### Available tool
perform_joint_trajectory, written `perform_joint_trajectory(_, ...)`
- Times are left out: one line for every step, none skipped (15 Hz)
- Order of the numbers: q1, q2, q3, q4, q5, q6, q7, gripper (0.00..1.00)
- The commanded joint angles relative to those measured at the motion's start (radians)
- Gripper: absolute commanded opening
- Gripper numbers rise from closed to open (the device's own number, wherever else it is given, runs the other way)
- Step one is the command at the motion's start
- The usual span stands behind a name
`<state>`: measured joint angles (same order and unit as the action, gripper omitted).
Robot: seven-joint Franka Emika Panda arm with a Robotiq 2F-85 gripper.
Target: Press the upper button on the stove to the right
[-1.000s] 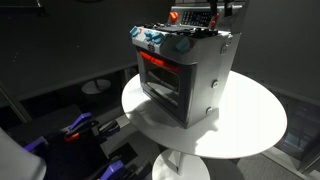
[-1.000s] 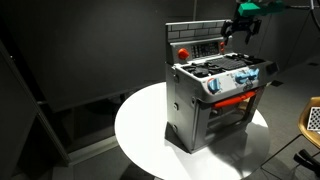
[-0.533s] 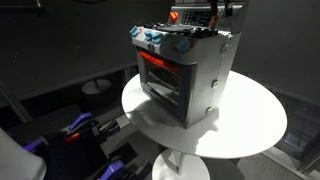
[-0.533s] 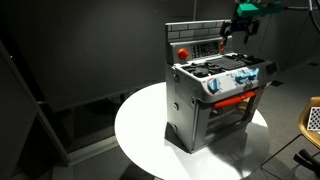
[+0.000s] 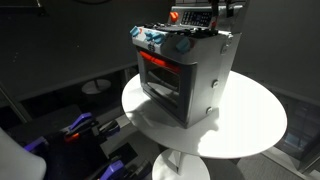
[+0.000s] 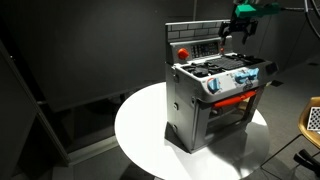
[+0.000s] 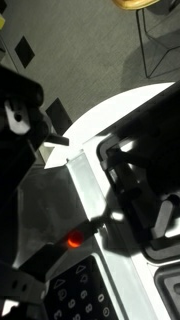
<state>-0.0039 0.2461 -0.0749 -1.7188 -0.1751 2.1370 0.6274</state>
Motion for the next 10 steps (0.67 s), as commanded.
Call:
perform_joint_trajectory(0.004,0.018,-0.008,0.044,0.021,-0.013,-0.01,1.0)
perform_joint_trajectory(0.005,0.008,-0.008,0.035,0.02,-0.026,-0.012,1.0)
perform_joint_trajectory(0.004,0.0,-0.006,0.029,0.024,-0.038,-0.02,1.0)
perform_joint_trajectory(0.003,-0.011,-0.005,0.019,0.026,-0.047,-0.025,1.0)
perform_joint_trajectory(0.002,-0.023,-0.004,0.009,0.03,-0.063,-0.035,1.0)
perform_joint_trajectory(0.003,-0.034,-0.004,0.001,0.028,-0.078,-0.039,1.0)
perform_joint_trajectory(0.002,-0.045,-0.003,-0.009,0.03,-0.095,-0.044,1.0)
perform_joint_trajectory(0.001,-0.057,-0.002,-0.018,0.033,-0.118,-0.054,1.0)
perform_joint_trajectory(0.0,-0.071,0.0,-0.027,0.036,-0.142,-0.066,1.0)
perform_joint_trajectory(-0.001,-0.084,0.0,-0.035,0.036,-0.172,-0.08,1.0)
